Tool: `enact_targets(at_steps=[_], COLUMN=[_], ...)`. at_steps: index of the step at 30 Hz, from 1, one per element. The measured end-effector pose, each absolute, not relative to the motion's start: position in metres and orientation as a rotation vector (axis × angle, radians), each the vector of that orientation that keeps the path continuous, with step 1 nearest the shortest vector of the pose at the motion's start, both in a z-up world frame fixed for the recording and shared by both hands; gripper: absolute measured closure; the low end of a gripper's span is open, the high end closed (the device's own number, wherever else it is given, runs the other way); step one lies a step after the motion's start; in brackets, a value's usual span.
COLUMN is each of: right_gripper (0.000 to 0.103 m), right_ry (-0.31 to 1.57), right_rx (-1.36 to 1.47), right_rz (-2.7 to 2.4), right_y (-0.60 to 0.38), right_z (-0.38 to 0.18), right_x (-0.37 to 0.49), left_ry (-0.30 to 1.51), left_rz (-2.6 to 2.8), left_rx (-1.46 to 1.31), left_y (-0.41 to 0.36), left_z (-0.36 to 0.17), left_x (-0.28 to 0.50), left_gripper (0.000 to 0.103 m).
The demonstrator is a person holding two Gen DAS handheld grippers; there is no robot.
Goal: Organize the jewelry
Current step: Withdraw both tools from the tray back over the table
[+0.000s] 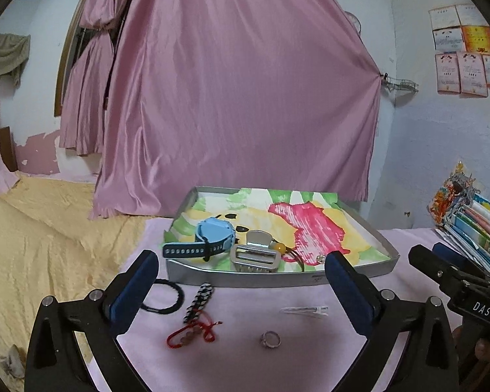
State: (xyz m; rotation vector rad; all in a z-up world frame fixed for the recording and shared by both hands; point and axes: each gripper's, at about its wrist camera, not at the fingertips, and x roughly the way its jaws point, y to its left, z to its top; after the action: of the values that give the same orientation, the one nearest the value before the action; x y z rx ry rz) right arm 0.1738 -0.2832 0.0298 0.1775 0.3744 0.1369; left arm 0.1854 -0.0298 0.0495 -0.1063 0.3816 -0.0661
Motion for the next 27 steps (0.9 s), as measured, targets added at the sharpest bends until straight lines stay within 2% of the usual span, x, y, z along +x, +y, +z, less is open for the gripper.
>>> enact_targets(at_steps=[4, 5, 27], right_gripper=[0.006, 0.001, 0.001], right_ry=[0.335, 0.328, 0.290], right_rx=[0.177, 0.176, 0.130], right_rz=[0.140, 0.141, 0.170], right_y=[-0.282, -0.282, -0.246], right_z=[0.033, 0.033, 0.027], right_x=[0.155, 0.151, 0.106], left_ry=[0.347, 0.342, 0.266], left_rz=[-0.070, -0.074, -0.044], left_rx=[-0.109, -0.110, -0.089], left_y=[-0.024, -0.023, 0.005], left_z=[0.051, 0.051, 0.042], left_x=[0.172, 0.169, 0.113], left_gripper=[0.001, 0.001, 0.000])
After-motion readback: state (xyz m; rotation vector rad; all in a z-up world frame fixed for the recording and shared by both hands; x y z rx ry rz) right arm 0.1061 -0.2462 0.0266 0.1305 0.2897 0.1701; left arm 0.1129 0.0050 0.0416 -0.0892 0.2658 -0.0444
